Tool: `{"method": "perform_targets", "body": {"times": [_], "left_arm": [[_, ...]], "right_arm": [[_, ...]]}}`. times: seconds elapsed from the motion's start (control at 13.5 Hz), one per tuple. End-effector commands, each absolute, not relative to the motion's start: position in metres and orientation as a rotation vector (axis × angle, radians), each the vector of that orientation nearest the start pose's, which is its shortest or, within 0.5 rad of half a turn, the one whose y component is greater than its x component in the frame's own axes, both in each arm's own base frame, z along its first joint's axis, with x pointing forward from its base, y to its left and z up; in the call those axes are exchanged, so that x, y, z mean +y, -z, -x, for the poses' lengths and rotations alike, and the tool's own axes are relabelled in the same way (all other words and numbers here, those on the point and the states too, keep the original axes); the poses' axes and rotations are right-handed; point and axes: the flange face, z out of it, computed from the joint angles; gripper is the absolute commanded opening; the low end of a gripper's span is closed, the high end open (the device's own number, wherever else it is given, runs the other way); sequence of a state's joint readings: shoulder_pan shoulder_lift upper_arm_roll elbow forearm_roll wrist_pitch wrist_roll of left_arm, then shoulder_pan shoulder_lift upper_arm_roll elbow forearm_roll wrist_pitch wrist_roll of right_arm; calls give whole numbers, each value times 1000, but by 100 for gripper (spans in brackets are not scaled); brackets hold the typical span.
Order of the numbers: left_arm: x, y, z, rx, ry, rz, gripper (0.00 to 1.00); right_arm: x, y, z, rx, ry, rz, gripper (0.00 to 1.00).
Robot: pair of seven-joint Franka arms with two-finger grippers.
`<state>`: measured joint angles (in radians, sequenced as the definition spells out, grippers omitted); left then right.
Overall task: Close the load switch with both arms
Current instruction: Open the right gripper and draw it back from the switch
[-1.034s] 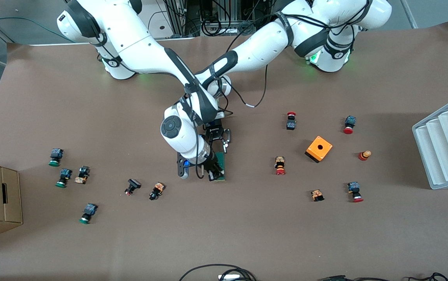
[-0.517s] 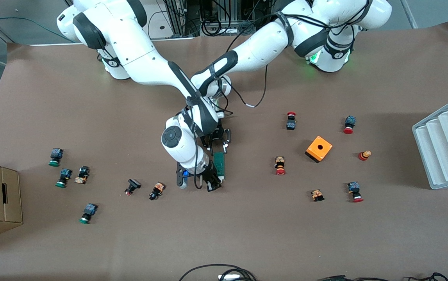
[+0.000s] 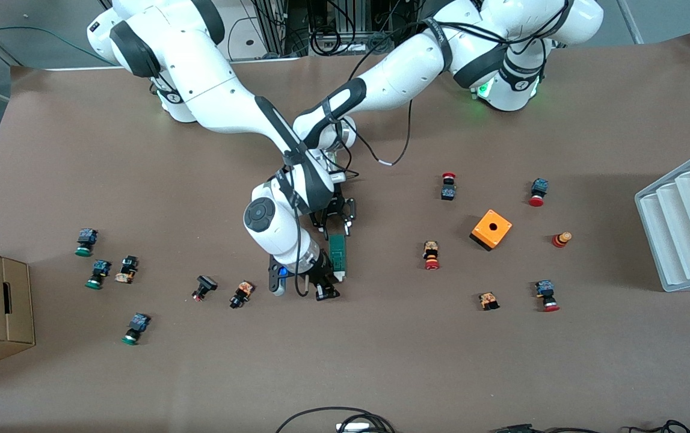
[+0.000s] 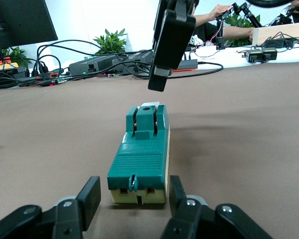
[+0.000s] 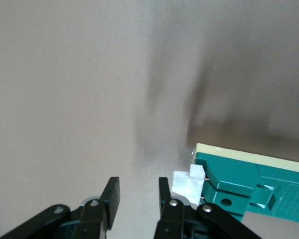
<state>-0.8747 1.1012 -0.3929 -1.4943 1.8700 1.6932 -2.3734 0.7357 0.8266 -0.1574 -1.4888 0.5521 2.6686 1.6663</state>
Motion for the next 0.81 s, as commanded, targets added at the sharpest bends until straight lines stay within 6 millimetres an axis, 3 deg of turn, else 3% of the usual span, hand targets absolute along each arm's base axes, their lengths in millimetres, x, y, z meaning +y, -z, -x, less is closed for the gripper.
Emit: {"method": "perform_targets", "body": {"times": [0.0,0.07,0.15,0.3,0.74], "left_arm": [[-598,-61,-328,-65,1731,2419,76],[-601,-66,-328,-49,1727,2425,81],[-604,-74,-329,-42,1723,2437,100],[-607,-91,-330,-52,1662,2448,100],[-610,-106,-333,-64,1659,2448,100]], "right_arm": [[402,-253,-631,1822,-145,2006,92],[397,-268,-633,1816,-152,2005,100],[390,-291,-637,1784,-142,2008,100],[363,-323,-635,1700,-158,2093,100],[273,-422,-632,1519,-292,2253,100]]}}
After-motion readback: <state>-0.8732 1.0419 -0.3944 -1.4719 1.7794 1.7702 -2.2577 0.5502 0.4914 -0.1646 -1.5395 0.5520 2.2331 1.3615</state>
